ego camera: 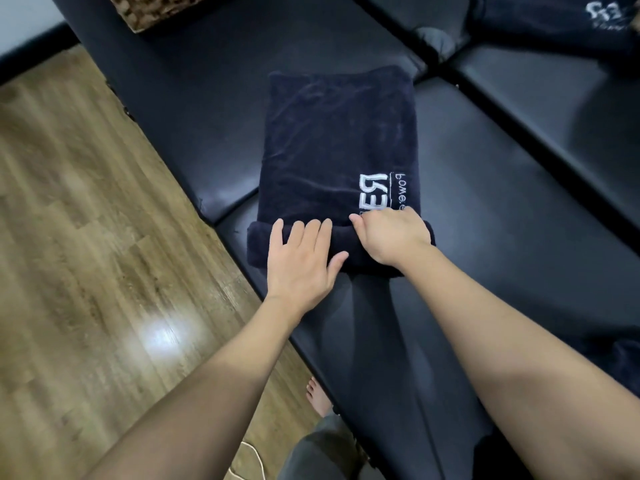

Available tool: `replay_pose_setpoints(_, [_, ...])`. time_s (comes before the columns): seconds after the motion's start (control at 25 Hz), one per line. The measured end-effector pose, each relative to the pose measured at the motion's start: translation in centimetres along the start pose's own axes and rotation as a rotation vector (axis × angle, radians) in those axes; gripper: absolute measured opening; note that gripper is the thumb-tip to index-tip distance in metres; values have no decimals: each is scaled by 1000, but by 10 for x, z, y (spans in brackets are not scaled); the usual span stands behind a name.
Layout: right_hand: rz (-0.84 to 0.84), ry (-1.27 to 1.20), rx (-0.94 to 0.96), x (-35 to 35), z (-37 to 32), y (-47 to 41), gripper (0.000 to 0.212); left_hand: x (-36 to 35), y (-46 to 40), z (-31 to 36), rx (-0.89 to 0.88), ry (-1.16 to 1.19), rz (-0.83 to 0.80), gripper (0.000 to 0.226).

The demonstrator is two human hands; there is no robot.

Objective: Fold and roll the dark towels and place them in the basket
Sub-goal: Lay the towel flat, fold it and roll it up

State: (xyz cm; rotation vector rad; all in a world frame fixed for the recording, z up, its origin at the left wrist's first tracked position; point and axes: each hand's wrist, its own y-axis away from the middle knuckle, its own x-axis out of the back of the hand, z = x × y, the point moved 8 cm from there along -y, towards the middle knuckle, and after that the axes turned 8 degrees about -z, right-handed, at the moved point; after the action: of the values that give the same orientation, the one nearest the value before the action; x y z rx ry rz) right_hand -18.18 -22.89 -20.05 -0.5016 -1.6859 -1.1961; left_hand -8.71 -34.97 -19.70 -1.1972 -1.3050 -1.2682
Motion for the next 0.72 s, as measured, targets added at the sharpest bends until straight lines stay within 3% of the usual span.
replay_pose_setpoints(0.12, [-18, -96, -57, -2, 6, -1, 50, 0, -23, -6, -21, -36, -36, 58])
replay_pose_setpoints(0.24, [296, -36, -144, 5, 9, 27, 42, 8, -47, -9, -16, -37, -84, 57])
replay_pose_setpoints(0.32, [410, 39, -195, -5, 13, 50, 42, 8, -58, -8, -11, -34, -158, 60])
replay_pose_setpoints(0.6, [476, 62, -153, 2, 25, 35, 47, 8, -71, -7, 50, 36, -285, 61])
replay_pose_setpoints(0.72, [387, 50, -110, 12, 25, 20, 53, 12, -61, -9, 51, 55, -252, 56])
